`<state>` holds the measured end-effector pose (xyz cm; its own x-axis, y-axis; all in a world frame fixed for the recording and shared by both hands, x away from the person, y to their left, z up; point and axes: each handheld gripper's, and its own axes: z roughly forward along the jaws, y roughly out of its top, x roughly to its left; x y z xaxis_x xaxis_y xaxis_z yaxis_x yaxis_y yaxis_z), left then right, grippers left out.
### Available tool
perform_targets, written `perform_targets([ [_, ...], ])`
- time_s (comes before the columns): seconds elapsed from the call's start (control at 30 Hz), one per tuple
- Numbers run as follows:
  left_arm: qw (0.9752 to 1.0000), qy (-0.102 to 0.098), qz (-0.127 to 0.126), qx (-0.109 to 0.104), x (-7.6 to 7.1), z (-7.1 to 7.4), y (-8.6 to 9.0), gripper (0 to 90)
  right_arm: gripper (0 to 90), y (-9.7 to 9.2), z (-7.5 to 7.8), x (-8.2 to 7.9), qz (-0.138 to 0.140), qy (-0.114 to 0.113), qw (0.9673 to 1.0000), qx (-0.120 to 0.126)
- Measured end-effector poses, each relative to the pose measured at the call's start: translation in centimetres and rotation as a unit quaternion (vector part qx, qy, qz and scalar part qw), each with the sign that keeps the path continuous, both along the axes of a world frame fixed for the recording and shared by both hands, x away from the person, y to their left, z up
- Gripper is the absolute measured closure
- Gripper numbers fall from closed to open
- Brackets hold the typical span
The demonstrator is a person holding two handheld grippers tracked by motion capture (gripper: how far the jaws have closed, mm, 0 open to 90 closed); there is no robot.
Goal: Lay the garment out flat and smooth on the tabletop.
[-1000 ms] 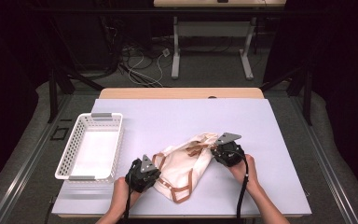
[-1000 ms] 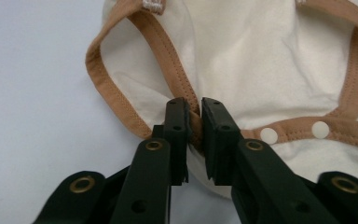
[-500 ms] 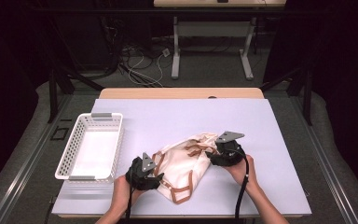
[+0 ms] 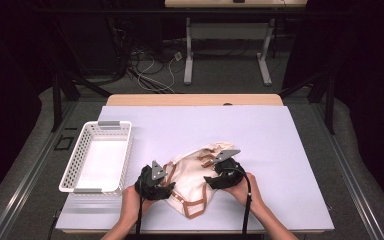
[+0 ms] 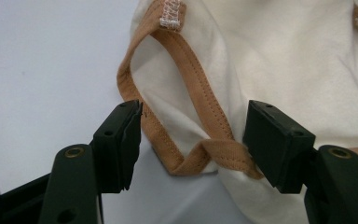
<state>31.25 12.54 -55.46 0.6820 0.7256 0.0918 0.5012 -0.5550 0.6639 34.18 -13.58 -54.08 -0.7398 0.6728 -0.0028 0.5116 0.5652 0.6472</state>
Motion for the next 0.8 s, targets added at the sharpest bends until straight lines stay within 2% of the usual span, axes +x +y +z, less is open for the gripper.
perform_targets([
  [0.07,1.0,-0.001,0.001,0.001,0.1,-0.1,0.0,39.1,48.0,0.4,-0.4,0.0,-0.002,0.007,0.9999,-0.012],
  [0.2,1.0,0.003,-0.004,0.0,0.0,0.0,-0.1,44.3,64.0,0.4,-0.6,-0.1,0.005,0.013,0.9998,-0.016],
  [0.33,0.9996,0.018,-0.011,-0.019,0.0,-0.1,0.2,53.9,80.1,0.4,-0.7,-0.3,0.009,0.019,0.9997,-0.008],
  [0.4,0.999,0.028,-0.015,-0.032,0.1,-0.2,0.3,58.6,85.3,0.5,-0.7,-0.4,0.01,0.017,0.9997,-0.01],
  [0.5,0.9985,0.035,-0.018,-0.038,0.0,-0.1,0.4,63.5,87.2,0.5,-0.5,-0.5,0.014,0.011,0.9997,-0.018],
  [0.6,0.9985,0.036,-0.023,-0.034,0.0,-0.1,0.3,67.1,87.4,0.4,-0.3,-0.7,0.016,0.007,0.9996,-0.022],
  [0.8,0.9983,0.039,-0.021,-0.039,-0.3,-0.1,0.2,67.5,87.2,-0.3,0.5,-1.5,0.019,-0.003,0.9995,-0.024],
])
